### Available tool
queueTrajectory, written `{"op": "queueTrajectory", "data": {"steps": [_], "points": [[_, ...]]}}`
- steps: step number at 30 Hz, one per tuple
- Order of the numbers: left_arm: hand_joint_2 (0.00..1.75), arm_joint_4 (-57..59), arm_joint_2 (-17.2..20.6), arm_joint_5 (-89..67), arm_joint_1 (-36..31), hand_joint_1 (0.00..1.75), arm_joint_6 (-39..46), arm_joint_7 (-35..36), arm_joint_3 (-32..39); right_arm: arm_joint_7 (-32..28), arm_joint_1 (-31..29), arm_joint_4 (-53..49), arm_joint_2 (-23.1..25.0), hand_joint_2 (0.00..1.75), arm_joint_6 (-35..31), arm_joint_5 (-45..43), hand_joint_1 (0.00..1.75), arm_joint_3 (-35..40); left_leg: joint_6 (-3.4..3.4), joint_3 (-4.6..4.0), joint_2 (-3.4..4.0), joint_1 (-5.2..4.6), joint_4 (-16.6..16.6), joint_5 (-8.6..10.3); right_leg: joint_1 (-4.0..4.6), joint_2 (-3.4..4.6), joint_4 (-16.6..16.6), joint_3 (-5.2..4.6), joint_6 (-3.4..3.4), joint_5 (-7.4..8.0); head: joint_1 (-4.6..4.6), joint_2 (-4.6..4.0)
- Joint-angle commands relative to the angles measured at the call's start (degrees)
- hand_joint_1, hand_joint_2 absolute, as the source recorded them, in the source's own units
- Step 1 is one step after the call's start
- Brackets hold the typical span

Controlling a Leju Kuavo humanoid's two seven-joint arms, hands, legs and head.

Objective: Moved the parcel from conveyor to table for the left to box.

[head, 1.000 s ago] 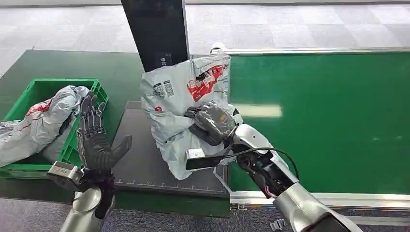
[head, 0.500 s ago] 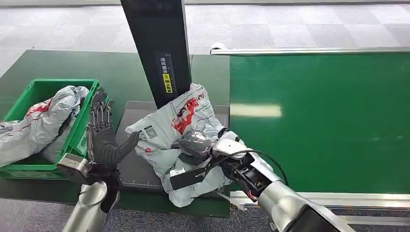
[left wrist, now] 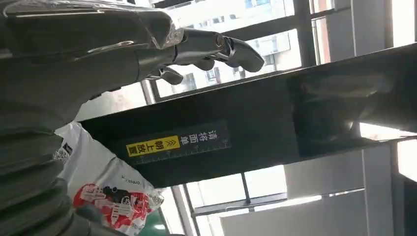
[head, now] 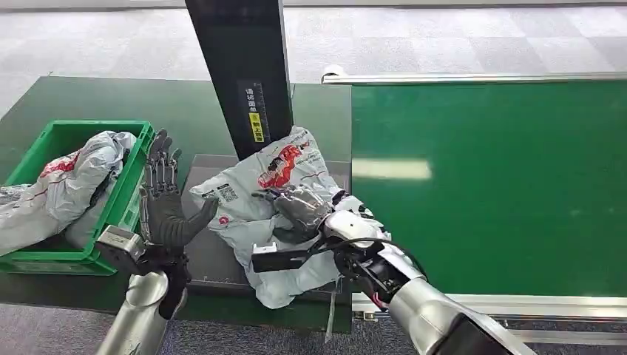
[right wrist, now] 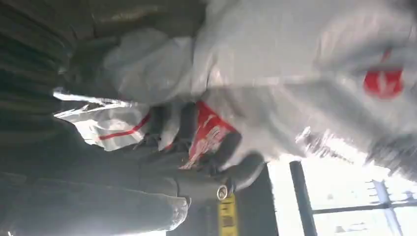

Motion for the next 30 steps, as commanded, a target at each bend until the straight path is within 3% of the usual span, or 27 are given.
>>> {"op": "queueTrajectory", "data": {"steps": [1,5,6,12,19,21,23,24,27,30], "points": [[1.75,2.0,0.5,1.0,1.7,0.00,-0.4,0.3,0.0,-8.4,0.9,-1.4,-3.1,1.75,9.3,-15.6,0.00,-17.9,0.05,0.04,-0.17,-0.04,-0.1,0.06,-0.04,-0.13,-0.1,0.09,0.05,0.01,-0.02,0.00],[1.75,0.8,0.4,1.0,3.4,0.00,-0.6,0.0,0.6,-13.1,4.8,-9.1,-5.3,1.75,14.9,-25.7,0.00,-24.4,0.04,0.07,-0.13,-0.03,-0.1,0.02,-0.03,-0.10,-0.1,0.11,0.04,-0.01,0.00,0.00],[1.75,0.8,0.3,1.0,3.5,0.00,-1.2,-0.2,0.5,-16.5,7.0,-12.4,-6.2,1.75,20.2,-31.6,0.00,-27.1,0.03,0.03,-0.11,-0.02,-0.1,0.02,-0.02,-0.08,-0.1,0.07,0.03,-0.01,-0.02,0.00],[1.75,4.3,0.1,0.7,1.4,0.00,-2.4,-0.1,-0.4,-19.1,13.4,-20.9,-8.4,1.75,30.2,-44.0,0.00,-32.1,0.06,0.03,-0.32,0.00,-0.1,0.05,0.00,-0.27,-0.1,0.14,0.05,-0.01,-0.02,0.00],[1.75,8.9,1.6,-5.2,-0.5,0.00,-2.0,4.1,-4.3,-19.0,15.0,-22.5,-8.9,1.75,33.3,-46.7,0.00,-33.7,0.03,0.02,-0.24,-0.03,-0.1,0.06,-0.03,-0.21,-0.1,0.08,0.03,0.00,-0.02,0.00],[1.75,10.9,1.8,-8.2,-0.7,0.00,-2.1,4.7,-5.5,-15.4,13.9,-21.1,-9.9,1.75,24.6,-38.4,0.00,-30.0,0.04,0.05,-0.17,-0.04,-0.1,0.04,-0.04,-0.14,-0.1,0.07,0.03,0.00,-0.02,0.00],[1.75,10.7,1.6,-8.6,-0.2,0.00,-2.0,4.6,-5.1,-14.8,13.3,-19.2,-9.5,1.75,22.0,-35.5,0.00,-29.3,0.04,0.04,-0.12,-0.03,-0.1,0.04,-0.04,-0.10,-0.1,0.07,0.04,0.01,-0.02,0.00],[1.75,9.9,1.4,-9.0,0.7,0.00,-0.7,4.4,-4.2,-10.8,12.9,-17.3,-9.8,1.75,15.2,-28.5,0.00,-26.5,0.05,0.09,-0.09,-0.02,-0.1,0.03,-0.03,-0.05,-0.1,0.10,0.05,0.03,-0.02,0.00],[1.75,7.2,0.8,-8.3,2.5,0.00,1.8,3.6,-2.1,-8.7,13.5,-15.3,-9.1,1.75,10.0,-21.9,0.00,-26.1,0.06,0.18,-0.01,0.00,-0.2,0.03,0.00,0.03,-0.2,0.19,0.05,0.06,-0.04,0.00],[1.75,4.7,0.3,-6.9,3.4,0.00,3.7,3.0,-0.4,-9.5,14.2,-15.7,-8.7,1.75,9.8,-21.7,0.00,-27.7,0.04,0.14,0.03,0.00,-0.1,-0.01,-0.01,0.06,-0.2,0.15,0.03,0.02,0.00,0.00]]}}
